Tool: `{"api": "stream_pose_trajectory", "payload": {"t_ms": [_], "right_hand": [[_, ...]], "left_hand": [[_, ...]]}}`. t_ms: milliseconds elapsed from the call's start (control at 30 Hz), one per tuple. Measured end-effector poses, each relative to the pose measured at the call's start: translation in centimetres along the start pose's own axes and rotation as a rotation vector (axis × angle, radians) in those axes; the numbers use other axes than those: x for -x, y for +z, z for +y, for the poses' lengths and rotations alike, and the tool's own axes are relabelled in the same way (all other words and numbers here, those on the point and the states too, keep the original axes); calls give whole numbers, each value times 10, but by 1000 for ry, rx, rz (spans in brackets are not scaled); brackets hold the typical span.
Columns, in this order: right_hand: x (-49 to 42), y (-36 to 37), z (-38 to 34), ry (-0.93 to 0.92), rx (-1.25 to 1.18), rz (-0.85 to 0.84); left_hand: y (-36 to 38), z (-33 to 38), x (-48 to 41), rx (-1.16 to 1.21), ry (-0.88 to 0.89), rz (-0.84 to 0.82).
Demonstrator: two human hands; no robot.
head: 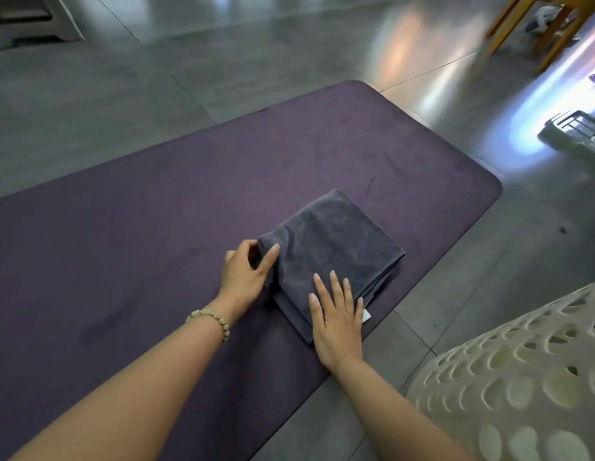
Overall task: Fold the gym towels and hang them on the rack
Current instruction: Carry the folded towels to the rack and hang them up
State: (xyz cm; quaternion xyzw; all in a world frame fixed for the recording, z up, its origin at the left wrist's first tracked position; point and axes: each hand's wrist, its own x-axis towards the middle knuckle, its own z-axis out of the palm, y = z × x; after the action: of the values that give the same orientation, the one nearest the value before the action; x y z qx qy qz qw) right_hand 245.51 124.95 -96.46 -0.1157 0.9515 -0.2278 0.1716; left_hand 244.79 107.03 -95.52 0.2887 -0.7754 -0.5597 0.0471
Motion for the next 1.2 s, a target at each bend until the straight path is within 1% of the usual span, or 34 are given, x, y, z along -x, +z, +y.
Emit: {"api": "stream_pose_trajectory", "payload": {"t_ms": [67, 133, 200, 300, 367, 433, 500, 567, 633, 733, 833, 933, 1000, 1067, 1133, 1200], "right_hand": [[1, 0, -3, 19, -50, 6], [0, -2, -7, 31, -97, 29], [0, -4, -11, 26, -141, 73], [1, -11, -22, -3, -270, 212], [1, -19, -33, -15, -363, 280], [8, -29, -47, -19, -418, 288], [23, -41, -62, -23, -407, 225], [46, -57, -76, -33, -377, 155], [70, -79, -98, -54, -391, 101], [104, -123, -150, -130, -457, -14], [138, -181, -228, -264, -478, -237], [177, -242, -314, -352, -482, -494], [207, -281, -368, -383, -502, -641], [239, -315, -416, -446, -460, -784], [272, -343, -456, -544, -374, -853], [307, -365, -489, -638, -329, -852]], "left_hand": [[8, 8, 2, 141, -83, -42], [12, 18, 5, 251, -126, -27], [14, 31, 10, 361, -90, -13], [10, 58, 18, 535, -58, -2], [-7, 78, 21, 616, -75, 44], [-38, 89, 25, 676, -111, 125], [-77, 91, 35, 626, -147, 211], [-117, 92, 55, 495, -164, 302], [-156, 103, 83, 379, -138, 358], [-215, 137, 132, 199, -64, 344], [-277, 182, 188, 86, 36, 322], [-341, 239, 247, 69, 81, 312], [-381, 279, 288, 117, 82, 299], [-416, 318, 329, 177, 78, 316], [-447, 355, 366, 206, 77, 349], [-476, 388, 404, 220, 75, 395]]}}
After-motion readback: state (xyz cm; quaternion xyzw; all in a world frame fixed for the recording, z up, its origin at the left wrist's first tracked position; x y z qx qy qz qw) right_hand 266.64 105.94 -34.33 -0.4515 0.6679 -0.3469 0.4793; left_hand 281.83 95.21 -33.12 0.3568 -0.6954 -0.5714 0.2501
